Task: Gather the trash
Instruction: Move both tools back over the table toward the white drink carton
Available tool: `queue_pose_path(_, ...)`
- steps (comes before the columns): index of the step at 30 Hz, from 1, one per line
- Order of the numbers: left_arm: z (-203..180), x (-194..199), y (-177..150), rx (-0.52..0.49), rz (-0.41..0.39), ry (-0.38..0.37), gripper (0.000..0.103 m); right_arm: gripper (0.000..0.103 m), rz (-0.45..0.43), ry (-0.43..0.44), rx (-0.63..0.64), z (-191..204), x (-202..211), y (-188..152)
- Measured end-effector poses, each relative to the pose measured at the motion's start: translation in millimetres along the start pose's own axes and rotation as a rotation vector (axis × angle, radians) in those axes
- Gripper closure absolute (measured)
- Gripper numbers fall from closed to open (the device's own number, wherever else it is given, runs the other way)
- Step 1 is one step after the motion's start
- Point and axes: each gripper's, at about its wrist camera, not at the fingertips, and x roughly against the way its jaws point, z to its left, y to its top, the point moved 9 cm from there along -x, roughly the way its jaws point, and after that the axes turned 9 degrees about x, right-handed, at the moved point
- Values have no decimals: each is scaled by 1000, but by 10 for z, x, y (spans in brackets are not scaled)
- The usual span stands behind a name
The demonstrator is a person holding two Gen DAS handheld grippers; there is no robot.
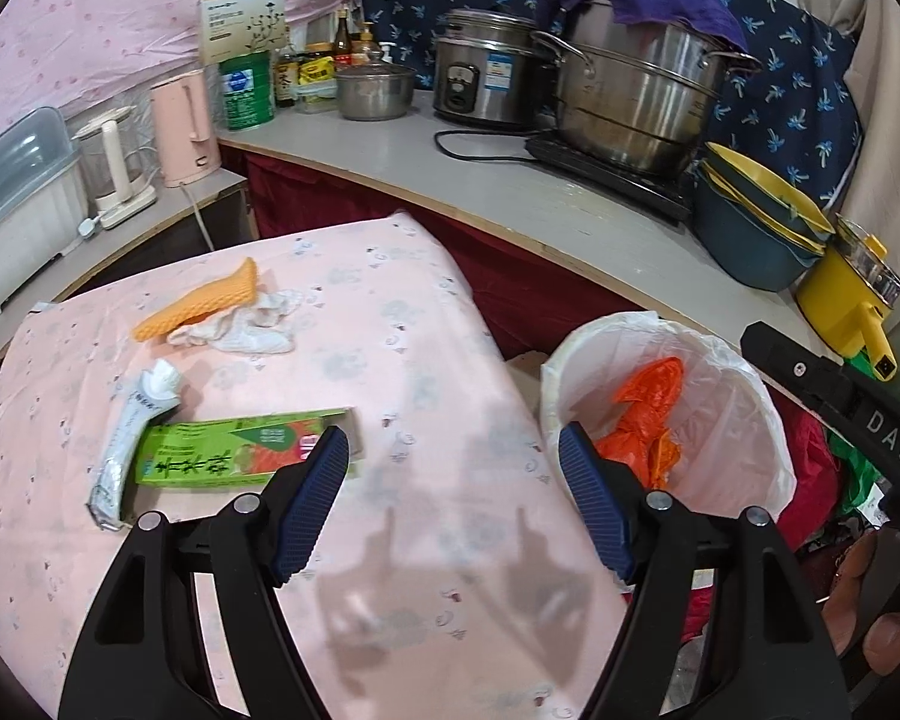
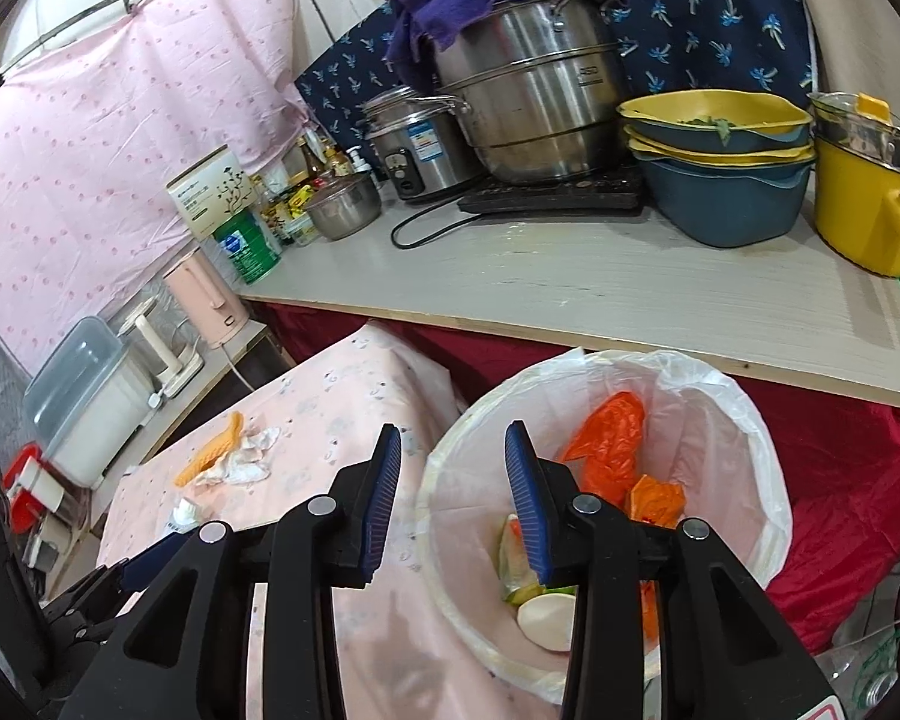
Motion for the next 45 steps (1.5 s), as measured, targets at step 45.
queue_pose_path(45,2403,-417,-130,230,92,194,45,66,223,224,265,2427,-1204,-652)
